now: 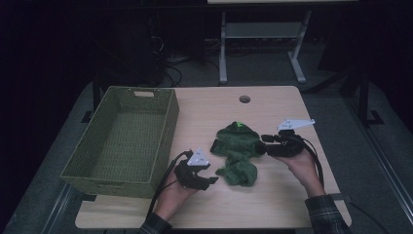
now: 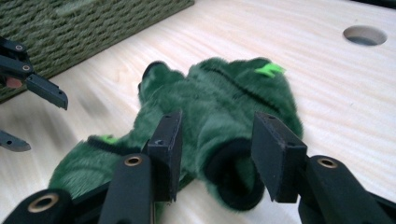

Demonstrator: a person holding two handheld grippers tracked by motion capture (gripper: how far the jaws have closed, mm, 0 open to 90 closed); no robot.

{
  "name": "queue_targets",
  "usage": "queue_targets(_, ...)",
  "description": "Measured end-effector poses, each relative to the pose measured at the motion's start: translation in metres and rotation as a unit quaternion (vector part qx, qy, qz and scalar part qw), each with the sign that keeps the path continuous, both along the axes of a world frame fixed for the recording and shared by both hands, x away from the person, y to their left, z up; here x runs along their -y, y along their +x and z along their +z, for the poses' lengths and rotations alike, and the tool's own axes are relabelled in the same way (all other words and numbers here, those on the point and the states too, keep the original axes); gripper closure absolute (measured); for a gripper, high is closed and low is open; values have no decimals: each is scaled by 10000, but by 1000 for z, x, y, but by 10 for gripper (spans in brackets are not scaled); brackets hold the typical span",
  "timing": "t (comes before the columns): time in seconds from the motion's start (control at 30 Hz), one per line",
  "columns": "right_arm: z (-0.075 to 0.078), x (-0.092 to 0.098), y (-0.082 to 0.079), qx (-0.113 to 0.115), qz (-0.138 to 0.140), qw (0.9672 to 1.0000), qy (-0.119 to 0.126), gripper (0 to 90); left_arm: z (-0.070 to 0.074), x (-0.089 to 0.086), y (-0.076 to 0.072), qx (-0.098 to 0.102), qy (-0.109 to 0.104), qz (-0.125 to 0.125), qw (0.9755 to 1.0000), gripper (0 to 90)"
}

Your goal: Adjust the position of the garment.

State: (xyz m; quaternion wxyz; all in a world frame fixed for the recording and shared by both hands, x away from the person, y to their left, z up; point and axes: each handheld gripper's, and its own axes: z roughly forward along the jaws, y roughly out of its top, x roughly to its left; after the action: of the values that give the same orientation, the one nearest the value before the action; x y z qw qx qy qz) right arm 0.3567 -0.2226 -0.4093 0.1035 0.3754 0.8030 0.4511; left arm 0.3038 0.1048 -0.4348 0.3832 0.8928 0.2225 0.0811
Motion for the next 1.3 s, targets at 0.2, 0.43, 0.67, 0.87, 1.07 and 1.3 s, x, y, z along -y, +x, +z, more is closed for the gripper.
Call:
queue_targets(0.2, 6, 1, 12, 34, -70, 10000, -12, 533, 15, 6, 23, 59, -175, 31, 9998, 543)
queue_targets(0.43, 7, -1, 28, 28, -157, 9999, -33, 533, 24, 17, 49, 70, -238, 100, 9996, 614)
queue_targets(0.67, 1, -4, 45, -52, -169, 9997, -140, 533, 26, 31, 80, 159, -144, 186, 9996, 625)
queue_targets(0.87, -9, -5, 63, -183, -263, 9993, -192, 538, 23, 38, 111, 118, -170, 351, 9992, 630)
queue_targets(1.07, -21, -10, 79, -272, -284, 9988, -275, 541, 9, 41, 139, 36, -144, 491, 9987, 633)
queue_targets(1.3, -41, -15, 89, -557, -295, 9972, -391, 540, -10, 43, 159, -74, -4, 625, 9980, 621)
